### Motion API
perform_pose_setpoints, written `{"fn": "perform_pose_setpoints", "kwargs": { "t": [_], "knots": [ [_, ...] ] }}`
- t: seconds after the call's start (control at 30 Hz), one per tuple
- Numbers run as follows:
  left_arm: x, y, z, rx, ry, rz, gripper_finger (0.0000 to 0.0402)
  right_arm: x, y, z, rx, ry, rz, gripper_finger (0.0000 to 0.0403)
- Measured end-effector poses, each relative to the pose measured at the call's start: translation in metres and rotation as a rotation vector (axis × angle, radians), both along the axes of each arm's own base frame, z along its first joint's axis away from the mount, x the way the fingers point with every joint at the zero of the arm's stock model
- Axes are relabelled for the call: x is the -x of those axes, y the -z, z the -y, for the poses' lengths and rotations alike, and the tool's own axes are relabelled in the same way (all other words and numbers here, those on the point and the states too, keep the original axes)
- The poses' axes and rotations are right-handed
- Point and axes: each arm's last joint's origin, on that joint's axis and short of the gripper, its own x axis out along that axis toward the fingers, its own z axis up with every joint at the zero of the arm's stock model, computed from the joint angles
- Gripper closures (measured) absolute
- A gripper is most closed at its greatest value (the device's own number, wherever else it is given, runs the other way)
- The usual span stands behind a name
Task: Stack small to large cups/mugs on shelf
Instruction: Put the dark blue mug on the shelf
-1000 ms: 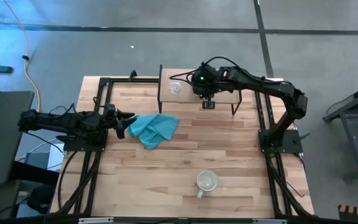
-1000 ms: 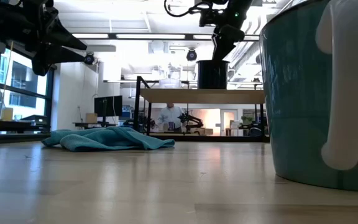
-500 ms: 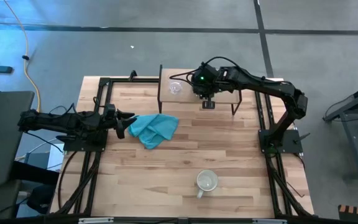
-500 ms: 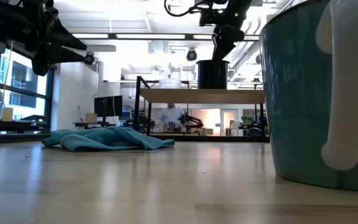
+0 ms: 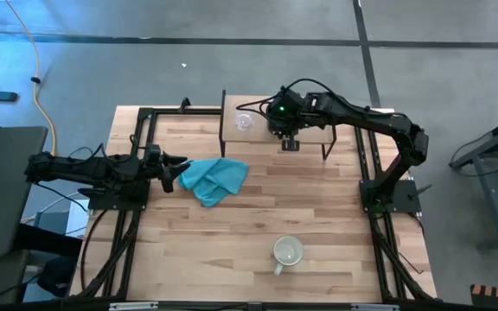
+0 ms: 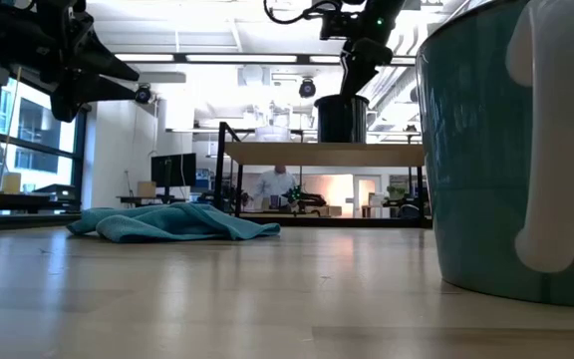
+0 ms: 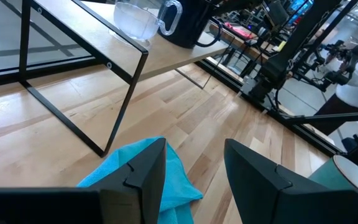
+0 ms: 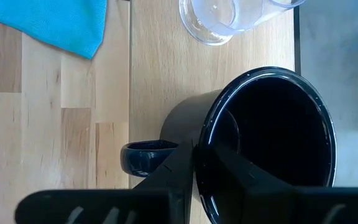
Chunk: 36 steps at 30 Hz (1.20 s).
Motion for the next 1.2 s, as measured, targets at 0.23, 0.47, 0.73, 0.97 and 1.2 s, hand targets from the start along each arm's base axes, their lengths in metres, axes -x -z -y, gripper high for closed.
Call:
{"fn": "perform_pose_setpoints", "kwargs": {
  "t": [0.23,0.47,0.73,0.97,1.2],
  "knots": [
    [0.0000,0.0000,0.0000,0.000,0.000,0.000,0.0250,-0.0002,-0.0002,0.0001,0.002,0.000,0.003,0.0362],
    [0.0000,0.0000,0.0000,0.000,0.000,0.000,0.0250,-0.0010,-0.0008,0.0009,0.006,0.001,0.014,0.0362],
    [0.0000,0.0000,0.0000,0.000,0.000,0.000,0.0250,-0.0004,-0.0006,0.0027,0.006,0.007,0.014,0.0362],
    [0.0000,0.0000,0.0000,0.000,0.000,0.000,0.0250,-0.0006,-0.0006,0.0023,0.000,-0.013,0.013,0.0347],
    [0.0000,0.0000,0.0000,0.000,0.000,0.000,0.0250,-0.0011,-0.0008,0.0024,0.001,-0.018,0.017,0.0328]
  ]
}}
